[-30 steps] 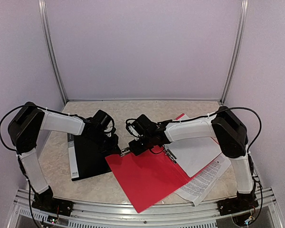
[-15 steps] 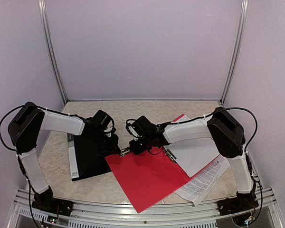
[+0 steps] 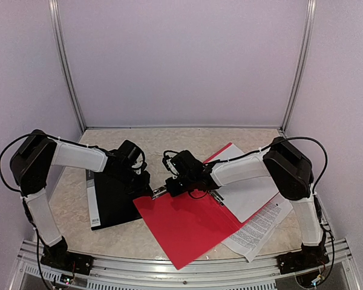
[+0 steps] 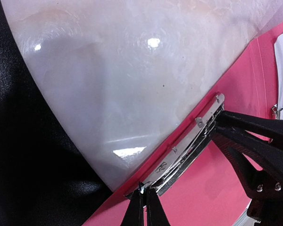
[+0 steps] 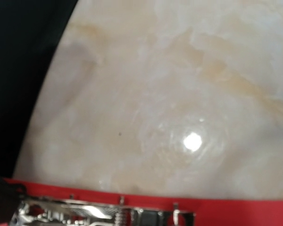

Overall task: Put the files into the folder
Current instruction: Open the spring clip on the folder at the center of the board.

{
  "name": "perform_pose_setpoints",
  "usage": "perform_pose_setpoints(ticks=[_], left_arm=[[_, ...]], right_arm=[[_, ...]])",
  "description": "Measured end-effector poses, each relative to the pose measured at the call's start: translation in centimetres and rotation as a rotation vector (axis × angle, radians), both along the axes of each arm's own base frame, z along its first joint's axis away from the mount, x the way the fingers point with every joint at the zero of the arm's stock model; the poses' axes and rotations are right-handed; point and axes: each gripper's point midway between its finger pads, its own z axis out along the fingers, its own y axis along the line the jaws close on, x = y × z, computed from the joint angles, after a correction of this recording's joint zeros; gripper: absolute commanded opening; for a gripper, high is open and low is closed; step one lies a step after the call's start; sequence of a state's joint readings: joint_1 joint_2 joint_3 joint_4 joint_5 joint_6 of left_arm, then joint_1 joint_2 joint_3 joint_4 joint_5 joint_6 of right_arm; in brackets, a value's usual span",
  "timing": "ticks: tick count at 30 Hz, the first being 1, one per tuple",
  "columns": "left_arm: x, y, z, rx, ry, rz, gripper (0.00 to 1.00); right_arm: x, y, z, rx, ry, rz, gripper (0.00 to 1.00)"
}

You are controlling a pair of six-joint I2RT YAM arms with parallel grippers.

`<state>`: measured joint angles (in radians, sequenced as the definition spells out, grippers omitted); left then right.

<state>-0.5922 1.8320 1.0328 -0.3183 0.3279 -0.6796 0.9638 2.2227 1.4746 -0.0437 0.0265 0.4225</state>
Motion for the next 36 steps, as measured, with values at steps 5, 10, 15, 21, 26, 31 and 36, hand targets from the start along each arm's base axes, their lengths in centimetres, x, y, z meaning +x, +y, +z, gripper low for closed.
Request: perform_pose_setpoints(ticks=[5, 10, 15, 21, 26, 31, 36], left_arm=[[0.0, 0.0, 0.0, 0.001, -0.004, -0.008, 0.00], [0.0, 0.0, 0.0, 0.001, -0.007, -0.013, 0.00], [0.0, 0.0, 0.0, 0.001, -0.008, -0.016, 0.00], [-0.1, -0.1, 0.0, -0.009, -0.001, -0.012, 0.00], [-0.2, -0.3, 0.1, -0.037, -0.006, 0.007, 0.00], [-0.5, -0.7, 0.2, -0.067, -0.005, 0.038, 0.00], [-0.9, -1.0, 0.2, -0.093, 0.002, 0.061, 0.00]], right_arm=[[0.3, -0.2, 0.0, 0.032, -0.012, -0.021, 0.01], [0.4, -0.3, 0.0, 0.050, -0.018, -0.035, 0.00], [0.4, -0.3, 0.0, 0.059, -0.018, -0.041, 0.02], [0.5, -0.9, 0.3, 0.048, -0.007, -0.046, 0.09], [0.2, -1.8, 0.1, 0.021, 0.046, -0.020, 0.12], [0.4, -2.4, 0.2, 0.011, 0.072, -0.005, 0.15], [0.4, -3.6, 0.1, -0.004, 0.100, 0.003, 0.14]])
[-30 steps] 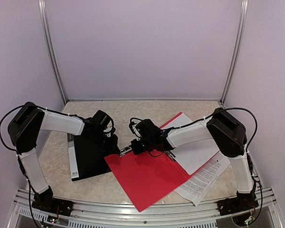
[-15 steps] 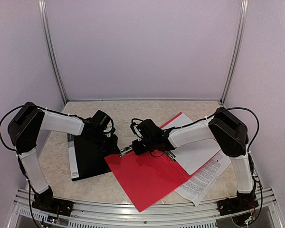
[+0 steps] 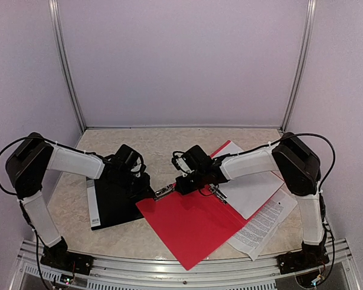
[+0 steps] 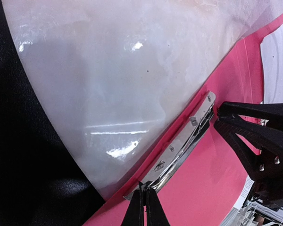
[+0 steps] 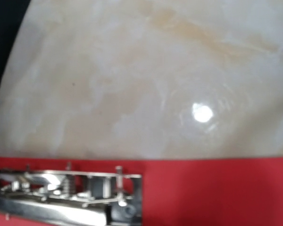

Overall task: Put the files into the folder
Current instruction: Open the spring clip on the folder at the center of the board.

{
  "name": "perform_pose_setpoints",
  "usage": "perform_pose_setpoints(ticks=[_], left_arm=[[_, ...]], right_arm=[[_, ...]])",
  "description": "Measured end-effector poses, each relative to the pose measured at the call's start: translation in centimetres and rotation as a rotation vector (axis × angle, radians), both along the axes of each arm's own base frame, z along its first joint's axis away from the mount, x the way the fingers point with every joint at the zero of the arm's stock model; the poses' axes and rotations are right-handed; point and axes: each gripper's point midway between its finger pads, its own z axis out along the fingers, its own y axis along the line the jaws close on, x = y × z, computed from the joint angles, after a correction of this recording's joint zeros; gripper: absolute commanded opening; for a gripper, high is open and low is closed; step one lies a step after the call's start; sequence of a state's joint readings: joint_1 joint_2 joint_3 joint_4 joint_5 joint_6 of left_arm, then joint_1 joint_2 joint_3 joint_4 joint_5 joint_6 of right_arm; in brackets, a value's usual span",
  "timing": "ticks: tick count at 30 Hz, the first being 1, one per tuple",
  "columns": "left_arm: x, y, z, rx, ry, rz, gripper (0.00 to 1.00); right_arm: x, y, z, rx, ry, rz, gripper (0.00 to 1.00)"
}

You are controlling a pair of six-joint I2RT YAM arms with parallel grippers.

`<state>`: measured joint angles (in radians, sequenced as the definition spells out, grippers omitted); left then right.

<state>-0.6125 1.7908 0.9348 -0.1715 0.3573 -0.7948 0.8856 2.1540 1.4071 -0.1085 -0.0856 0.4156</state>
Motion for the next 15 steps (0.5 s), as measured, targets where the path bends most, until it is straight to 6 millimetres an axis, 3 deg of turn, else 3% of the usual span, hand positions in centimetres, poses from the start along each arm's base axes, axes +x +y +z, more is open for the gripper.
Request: perform_pose_setpoints(ticks=[9, 15], left_arm=[[-1.6, -0.8, 1.4, -0.032, -0.012, -0.017, 0.00], [-2.1, -0.9, 1.3, -0.030, 0.002, -0.031, 0.00]], right_arm=[[0.6, -1.3, 0.0, -0.027, 0.029, 0.059, 0.11], [0.7, -1.8, -0.1, -0.072, 0.037, 0.111, 0.09]])
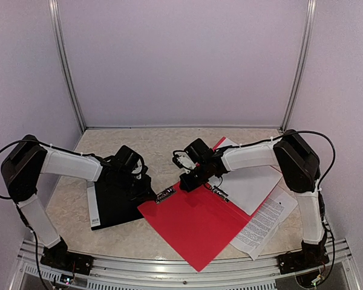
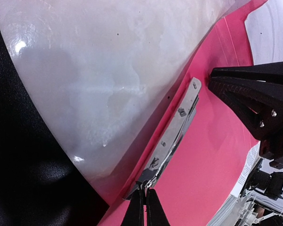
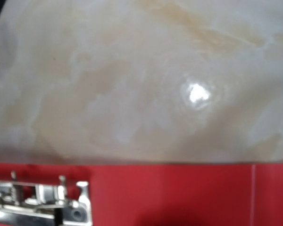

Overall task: Put the files into the folder
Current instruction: Open the spring clip on the folder at the center of the board.

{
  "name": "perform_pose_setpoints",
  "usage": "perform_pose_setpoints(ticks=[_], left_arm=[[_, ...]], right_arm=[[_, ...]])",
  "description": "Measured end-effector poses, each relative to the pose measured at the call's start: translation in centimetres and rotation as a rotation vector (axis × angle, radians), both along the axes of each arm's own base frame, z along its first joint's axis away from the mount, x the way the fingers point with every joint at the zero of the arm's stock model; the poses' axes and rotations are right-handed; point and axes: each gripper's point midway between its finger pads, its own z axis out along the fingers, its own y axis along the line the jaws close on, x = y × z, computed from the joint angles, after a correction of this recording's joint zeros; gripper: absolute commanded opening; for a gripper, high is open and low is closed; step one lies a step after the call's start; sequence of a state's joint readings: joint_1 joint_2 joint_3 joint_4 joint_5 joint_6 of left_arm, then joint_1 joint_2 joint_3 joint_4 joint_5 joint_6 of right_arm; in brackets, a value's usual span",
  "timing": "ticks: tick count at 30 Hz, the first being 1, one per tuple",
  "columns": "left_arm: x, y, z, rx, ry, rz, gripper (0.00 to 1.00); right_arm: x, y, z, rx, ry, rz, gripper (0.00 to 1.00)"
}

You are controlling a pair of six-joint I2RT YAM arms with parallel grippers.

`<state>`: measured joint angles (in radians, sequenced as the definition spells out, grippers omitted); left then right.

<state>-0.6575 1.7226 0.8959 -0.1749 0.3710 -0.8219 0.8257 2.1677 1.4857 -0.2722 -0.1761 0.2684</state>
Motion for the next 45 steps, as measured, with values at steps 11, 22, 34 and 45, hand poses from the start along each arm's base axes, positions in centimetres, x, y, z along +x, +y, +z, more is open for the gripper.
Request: perform_pose_setpoints(ticks=[11, 22, 34, 45], left_arm=[[-0.7, -0.5, -0.3, 0.011, 0.014, 0.001, 0.00], [-0.5, -0.5, -1.1, 0.040, 0.014, 0.011, 0.00], [-0.5, -0.5, -1.4, 0.045, 0.019, 0.008, 0.00], [-0.5, -0.6, -1.5, 0.045, 0.020, 0.006, 0.00]], right_arm=[[1.6, -1.3, 0.3, 0.008, 0.014, 0.020, 0.29], [-2.7, 2.1, 0.8, 0.088, -0.001, 0.064, 0.26], [-3.0, 3.9, 1.6, 0.082, -0.063, 0.099, 0.25], [-3.2, 4.5, 1.2, 0.037, -0.107, 0.136, 0.22]])
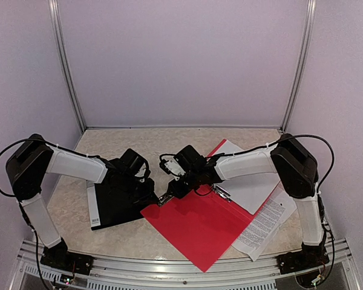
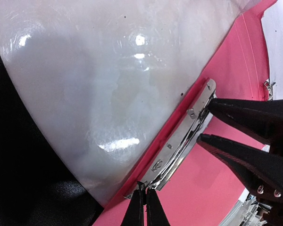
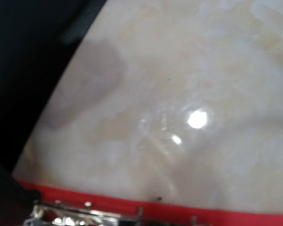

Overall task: Put the files into the folder
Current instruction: Open the spring clip on the folder at the center of the board.

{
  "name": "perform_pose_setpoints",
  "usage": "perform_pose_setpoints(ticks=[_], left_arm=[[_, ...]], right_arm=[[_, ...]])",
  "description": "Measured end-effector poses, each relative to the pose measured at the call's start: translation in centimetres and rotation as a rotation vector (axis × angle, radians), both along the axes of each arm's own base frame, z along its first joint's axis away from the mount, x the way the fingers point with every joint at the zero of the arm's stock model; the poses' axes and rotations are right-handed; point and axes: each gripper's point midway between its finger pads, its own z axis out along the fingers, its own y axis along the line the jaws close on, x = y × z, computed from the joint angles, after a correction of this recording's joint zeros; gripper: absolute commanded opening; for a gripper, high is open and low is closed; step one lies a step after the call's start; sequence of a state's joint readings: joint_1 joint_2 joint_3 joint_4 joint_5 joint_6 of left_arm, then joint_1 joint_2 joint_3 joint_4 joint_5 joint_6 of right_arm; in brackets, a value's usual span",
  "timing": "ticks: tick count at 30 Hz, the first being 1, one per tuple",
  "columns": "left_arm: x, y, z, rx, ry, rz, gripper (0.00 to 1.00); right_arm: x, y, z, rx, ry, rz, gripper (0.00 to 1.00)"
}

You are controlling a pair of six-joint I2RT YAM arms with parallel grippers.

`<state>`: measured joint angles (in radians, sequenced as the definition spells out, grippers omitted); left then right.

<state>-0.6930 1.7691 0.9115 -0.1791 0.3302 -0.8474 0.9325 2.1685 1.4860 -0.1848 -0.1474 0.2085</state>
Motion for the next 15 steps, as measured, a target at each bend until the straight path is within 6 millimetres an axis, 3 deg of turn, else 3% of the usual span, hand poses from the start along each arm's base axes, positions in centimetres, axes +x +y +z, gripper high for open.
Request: perform_pose_setpoints(ticks=[8, 15], left_arm=[[0.14, 0.14, 0.02, -0.003, 0.001, 0.001, 0.00], [0.27, 0.26, 0.02, -0.003, 0.000, 0.003, 0.00]], right_arm=[[-0.54, 0.18, -0.39, -0.024, -0.017, 0.017, 0.21], [-0.18, 0.31, -0.72, -0.034, -0.036, 0.023, 0.12]])
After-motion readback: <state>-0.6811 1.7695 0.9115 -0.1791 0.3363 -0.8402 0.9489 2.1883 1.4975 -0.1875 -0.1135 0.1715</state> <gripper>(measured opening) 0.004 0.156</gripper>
